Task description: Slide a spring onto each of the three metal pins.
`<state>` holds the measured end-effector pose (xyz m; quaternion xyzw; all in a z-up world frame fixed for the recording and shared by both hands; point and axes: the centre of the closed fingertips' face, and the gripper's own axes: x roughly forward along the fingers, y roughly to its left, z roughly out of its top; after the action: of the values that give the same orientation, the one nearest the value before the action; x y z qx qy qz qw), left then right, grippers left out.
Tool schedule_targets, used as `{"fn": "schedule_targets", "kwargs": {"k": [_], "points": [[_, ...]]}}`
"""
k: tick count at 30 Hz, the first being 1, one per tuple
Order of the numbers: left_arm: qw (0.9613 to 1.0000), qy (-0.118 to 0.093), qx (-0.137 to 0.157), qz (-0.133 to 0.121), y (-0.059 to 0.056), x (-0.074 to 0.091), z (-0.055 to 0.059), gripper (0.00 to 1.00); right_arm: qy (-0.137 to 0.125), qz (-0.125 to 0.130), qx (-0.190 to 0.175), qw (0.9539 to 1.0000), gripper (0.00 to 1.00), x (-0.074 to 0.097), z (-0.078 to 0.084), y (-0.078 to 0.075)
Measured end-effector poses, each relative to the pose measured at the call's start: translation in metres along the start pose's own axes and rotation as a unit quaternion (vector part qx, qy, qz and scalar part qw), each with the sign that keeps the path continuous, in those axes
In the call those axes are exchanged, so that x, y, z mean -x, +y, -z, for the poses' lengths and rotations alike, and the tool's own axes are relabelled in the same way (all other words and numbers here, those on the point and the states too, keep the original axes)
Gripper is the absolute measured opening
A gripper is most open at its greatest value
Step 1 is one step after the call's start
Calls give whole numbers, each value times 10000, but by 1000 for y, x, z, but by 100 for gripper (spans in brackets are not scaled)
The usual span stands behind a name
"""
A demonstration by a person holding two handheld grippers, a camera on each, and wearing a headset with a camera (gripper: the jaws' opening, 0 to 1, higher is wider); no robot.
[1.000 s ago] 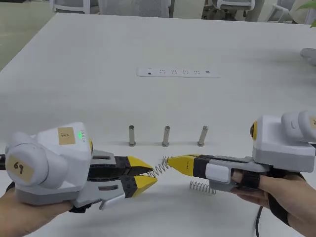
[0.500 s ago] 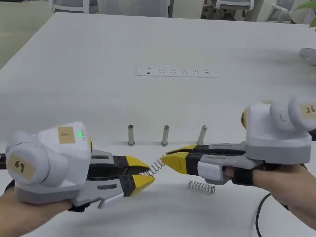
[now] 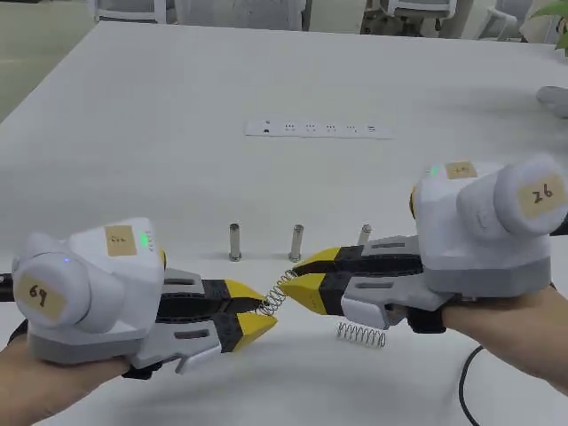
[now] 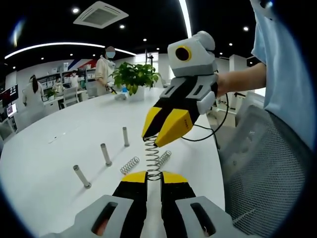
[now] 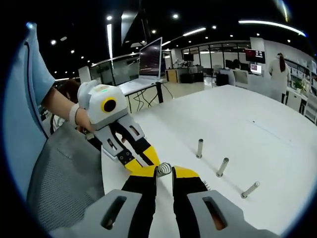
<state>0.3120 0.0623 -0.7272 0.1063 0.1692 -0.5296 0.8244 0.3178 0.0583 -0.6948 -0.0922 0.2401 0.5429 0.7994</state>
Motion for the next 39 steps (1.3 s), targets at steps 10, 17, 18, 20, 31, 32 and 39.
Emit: {"fn": "schedule_targets", "kwargs": {"k": [10,17,18,20,31,32,39], "points": [[10000,-5,34,2,0,0,0,2,209,74,830,9963,9,-2,-5,5],[10000,7,39,2,-1,-1,1,2,308,77,1166,9927,9,-2,-5,8],[10000,6,24,4,-1,-1,0,2,308,72,1173,9926,9,-2,-5,8],[10000,6,-13,-1,-1,-1,0,2,330,75,1217,9920,9,-2,-5,8],[9997,37,-235,4,0,-1,1,1,410,22,1401,9893,8,0,-3,8],[9997,36,-237,9,0,-1,1,1,406,12,1401,9893,8,0,-3,8],[9997,15,-238,57,0,-2,-1,1,422,-200,1320,9901,18,2,-1,14]]}}
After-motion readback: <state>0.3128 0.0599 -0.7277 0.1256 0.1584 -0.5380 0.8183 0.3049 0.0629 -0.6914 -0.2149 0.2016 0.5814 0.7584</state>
